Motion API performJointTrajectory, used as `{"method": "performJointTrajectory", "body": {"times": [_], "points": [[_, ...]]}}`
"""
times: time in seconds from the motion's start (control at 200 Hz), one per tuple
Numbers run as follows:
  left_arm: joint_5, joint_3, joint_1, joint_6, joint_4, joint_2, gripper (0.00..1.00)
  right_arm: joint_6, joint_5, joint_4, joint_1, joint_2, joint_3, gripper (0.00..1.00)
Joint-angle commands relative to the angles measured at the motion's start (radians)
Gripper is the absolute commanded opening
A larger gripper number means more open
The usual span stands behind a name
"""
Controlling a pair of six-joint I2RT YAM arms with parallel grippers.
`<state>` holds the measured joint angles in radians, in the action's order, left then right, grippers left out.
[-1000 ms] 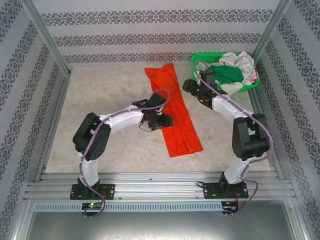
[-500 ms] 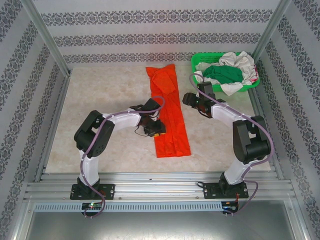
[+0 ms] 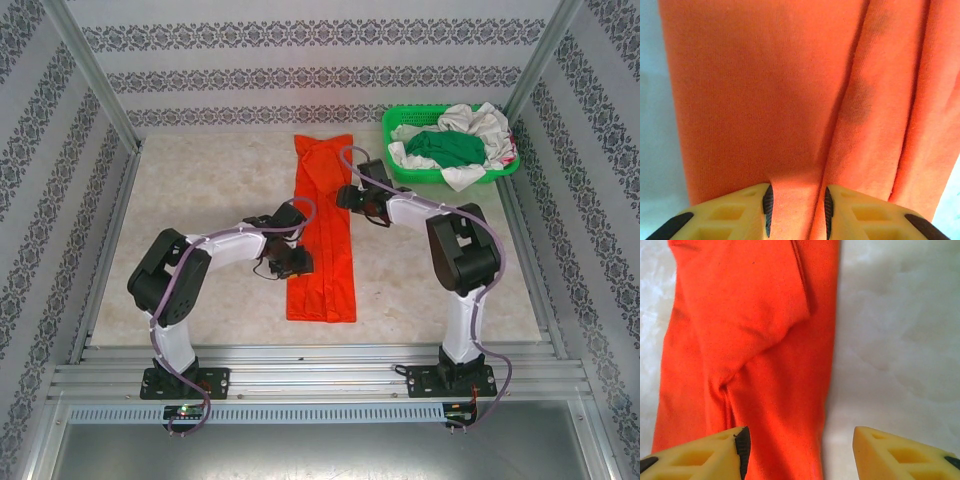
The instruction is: Fold and stack the t-shirts
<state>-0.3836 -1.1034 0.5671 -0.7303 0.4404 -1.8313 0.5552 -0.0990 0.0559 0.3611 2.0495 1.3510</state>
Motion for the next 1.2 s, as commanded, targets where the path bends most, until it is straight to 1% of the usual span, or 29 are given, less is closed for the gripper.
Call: {"method": "performJointTrajectory", "body": {"times": [0.0, 0.075, 0.21, 0.29, 0.39, 0.47, 0.565, 0.724, 0.854, 0.909, 1.049, 1.109, 1.199], "points": [[0.024, 0.016, -0.014, -0.010, 0.019, 0.017, 0.34, 0.037, -0.031, 0.012, 0.006, 0.079, 0.079, 0.54], [0.023, 0.019, -0.025, -0.015, 0.013, 0.017, 0.34, 0.046, -0.046, 0.011, 0.012, 0.121, 0.122, 0.51], [0.018, 0.035, -0.051, -0.023, -0.004, 0.028, 0.34, 0.041, -0.081, 0.049, 0.016, 0.202, 0.218, 0.43], [0.019, 0.037, -0.070, -0.020, -0.004, 0.033, 0.34, 0.047, -0.103, 0.070, 0.014, 0.240, 0.270, 0.41], [0.018, 0.034, -0.085, -0.013, -0.003, 0.036, 0.35, 0.049, -0.133, 0.085, 0.010, 0.278, 0.330, 0.39], [0.018, 0.023, -0.091, -0.009, 0.000, 0.035, 0.36, 0.033, -0.134, 0.110, 0.012, 0.294, 0.372, 0.39], [0.019, 0.013, -0.091, -0.008, -0.002, 0.046, 0.41, 0.009, -0.121, 0.134, 0.012, 0.279, 0.386, 0.41], [0.029, 0.003, -0.094, -0.007, 0.002, 0.103, 0.44, -0.064, -0.069, 0.121, 0.012, 0.144, 0.290, 0.53], [0.044, -0.002, -0.110, -0.012, 0.007, 0.172, 0.52, -0.156, -0.053, 0.048, 0.017, -0.020, 0.115, 0.64], [0.050, 0.001, -0.126, -0.014, 0.009, 0.198, 0.56, -0.203, -0.045, 0.027, 0.024, -0.092, 0.039, 0.68], [0.076, 0.022, -0.188, -0.014, 0.021, 0.248, 0.66, -0.366, -0.029, 0.007, 0.070, -0.285, -0.140, 0.72], [0.079, 0.043, -0.221, -0.016, 0.020, 0.270, 0.70, -0.447, 0.011, 0.020, 0.112, -0.357, -0.200, 0.72], [0.082, 0.082, -0.268, -0.021, 0.018, 0.307, 0.73, -0.571, 0.050, 0.041, 0.186, -0.450, -0.282, 0.73]]}}
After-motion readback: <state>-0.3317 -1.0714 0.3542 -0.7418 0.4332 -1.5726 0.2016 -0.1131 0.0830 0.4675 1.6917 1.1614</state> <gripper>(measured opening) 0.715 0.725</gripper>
